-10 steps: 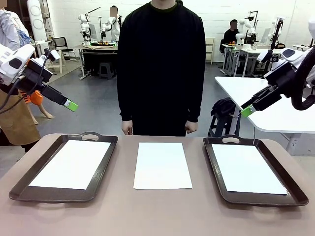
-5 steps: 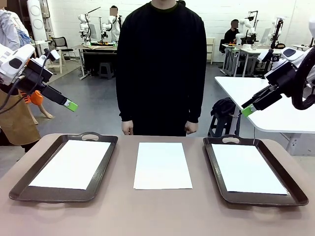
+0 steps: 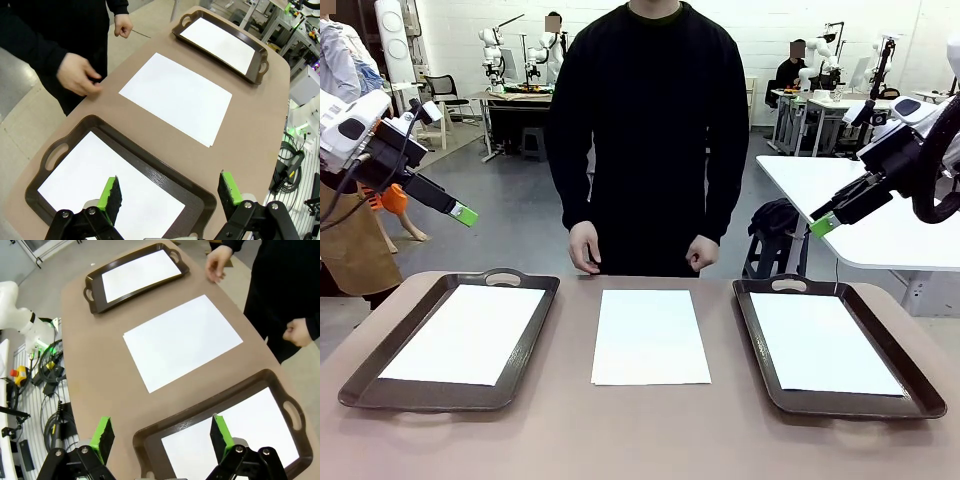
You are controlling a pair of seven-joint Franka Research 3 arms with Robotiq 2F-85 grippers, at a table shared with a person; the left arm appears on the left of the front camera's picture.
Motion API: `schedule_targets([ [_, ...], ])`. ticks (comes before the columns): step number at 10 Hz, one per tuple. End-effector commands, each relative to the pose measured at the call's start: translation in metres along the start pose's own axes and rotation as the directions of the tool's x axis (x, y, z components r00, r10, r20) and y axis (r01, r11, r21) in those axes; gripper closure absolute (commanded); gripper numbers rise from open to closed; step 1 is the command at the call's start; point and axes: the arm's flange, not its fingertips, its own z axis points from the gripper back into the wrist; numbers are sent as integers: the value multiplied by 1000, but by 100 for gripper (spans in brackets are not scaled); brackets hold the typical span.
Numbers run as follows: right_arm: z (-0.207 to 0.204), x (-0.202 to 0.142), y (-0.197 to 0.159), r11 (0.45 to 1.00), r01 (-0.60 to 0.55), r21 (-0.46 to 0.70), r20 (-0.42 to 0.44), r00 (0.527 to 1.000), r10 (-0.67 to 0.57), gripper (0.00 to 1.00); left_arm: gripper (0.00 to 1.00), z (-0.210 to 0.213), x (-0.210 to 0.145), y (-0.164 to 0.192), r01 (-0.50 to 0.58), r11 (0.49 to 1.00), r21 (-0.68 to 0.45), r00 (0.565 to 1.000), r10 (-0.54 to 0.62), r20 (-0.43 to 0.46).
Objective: Sort the A4 documents.
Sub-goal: Receive the A4 Paper.
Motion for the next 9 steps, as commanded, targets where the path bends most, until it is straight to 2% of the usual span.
schedule_targets([
  [1,-1,0,0,1000,-2,4,-2,1000,2,0,0,0,0,-1,6,1000,2,1000,-6,-5],
  [9,-1,0,0,1000,-2,4,-2,1000,2,0,0,0,0,-1,6,1000,2,1000,-6,-5],
])
